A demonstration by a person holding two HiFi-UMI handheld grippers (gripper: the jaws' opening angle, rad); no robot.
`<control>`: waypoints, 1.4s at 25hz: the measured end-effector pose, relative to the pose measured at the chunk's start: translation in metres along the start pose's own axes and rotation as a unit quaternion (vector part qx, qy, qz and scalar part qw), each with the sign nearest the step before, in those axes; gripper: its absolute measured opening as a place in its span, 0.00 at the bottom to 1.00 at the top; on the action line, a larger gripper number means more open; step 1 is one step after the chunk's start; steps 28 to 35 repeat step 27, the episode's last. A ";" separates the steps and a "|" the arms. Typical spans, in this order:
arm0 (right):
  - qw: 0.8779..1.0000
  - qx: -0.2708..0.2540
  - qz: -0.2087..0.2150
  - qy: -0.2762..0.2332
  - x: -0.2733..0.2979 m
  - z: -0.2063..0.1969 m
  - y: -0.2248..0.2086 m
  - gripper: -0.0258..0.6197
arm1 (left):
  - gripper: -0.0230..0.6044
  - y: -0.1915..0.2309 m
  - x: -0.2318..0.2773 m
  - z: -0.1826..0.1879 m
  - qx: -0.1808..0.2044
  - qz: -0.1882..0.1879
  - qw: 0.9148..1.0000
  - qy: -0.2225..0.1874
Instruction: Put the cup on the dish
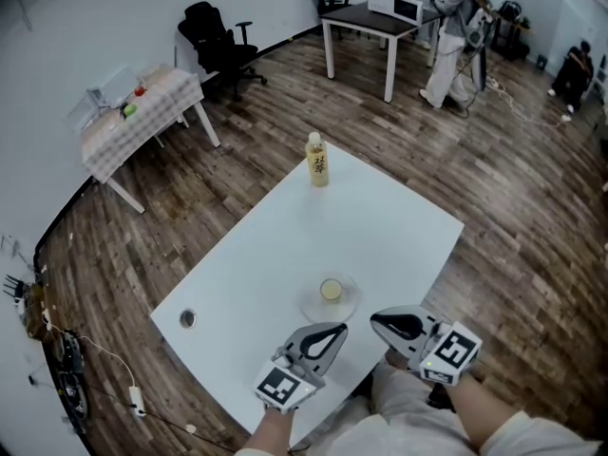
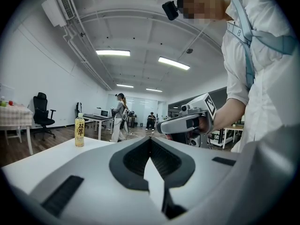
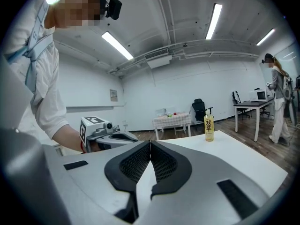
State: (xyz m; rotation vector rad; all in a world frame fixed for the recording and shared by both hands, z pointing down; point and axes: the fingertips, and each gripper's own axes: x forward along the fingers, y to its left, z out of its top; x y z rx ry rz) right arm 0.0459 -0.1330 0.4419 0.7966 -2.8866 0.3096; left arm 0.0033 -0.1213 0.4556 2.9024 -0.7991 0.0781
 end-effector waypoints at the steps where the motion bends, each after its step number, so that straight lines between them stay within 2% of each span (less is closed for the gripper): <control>1: 1.000 -0.004 0.002 0.003 0.000 0.001 0.001 0.09 | 0.04 0.000 -0.001 0.001 -0.001 0.000 1.000 0.001; 10: 1.000 -0.007 0.016 0.007 -0.001 0.002 0.005 0.09 | 0.04 0.000 -0.004 -0.001 0.003 -0.001 1.000 0.001; 35: 1.000 0.008 0.007 0.017 -0.003 0.000 -0.009 0.09 | 0.04 0.009 0.002 -0.006 -0.015 0.007 1.000 0.004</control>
